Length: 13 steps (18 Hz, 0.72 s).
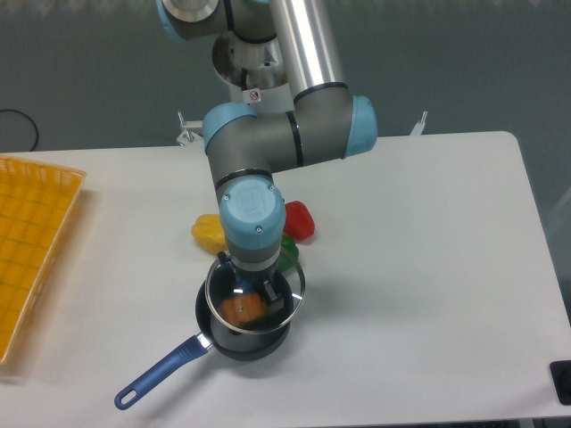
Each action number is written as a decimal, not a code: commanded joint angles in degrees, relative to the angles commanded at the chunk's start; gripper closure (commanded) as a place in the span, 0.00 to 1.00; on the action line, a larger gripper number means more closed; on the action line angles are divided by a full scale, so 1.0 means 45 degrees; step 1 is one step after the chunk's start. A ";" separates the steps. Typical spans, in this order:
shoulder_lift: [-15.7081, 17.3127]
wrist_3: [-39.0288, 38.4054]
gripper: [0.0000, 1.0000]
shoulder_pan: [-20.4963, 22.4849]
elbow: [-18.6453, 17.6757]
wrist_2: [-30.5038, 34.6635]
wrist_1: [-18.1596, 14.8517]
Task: Close the pot lid
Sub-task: 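Carry the glass lid over the blue-handled saucepan, then lower the glass lid onto the saucepan rim and settle it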
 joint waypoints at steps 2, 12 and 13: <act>-0.0039 -0.0020 0.41 -0.0040 0.0059 0.0000 0.0000; -0.0274 -0.0352 0.41 -0.0312 0.0176 0.0117 0.0058; -0.0293 -0.0410 0.41 -0.0313 0.0176 0.0137 0.0059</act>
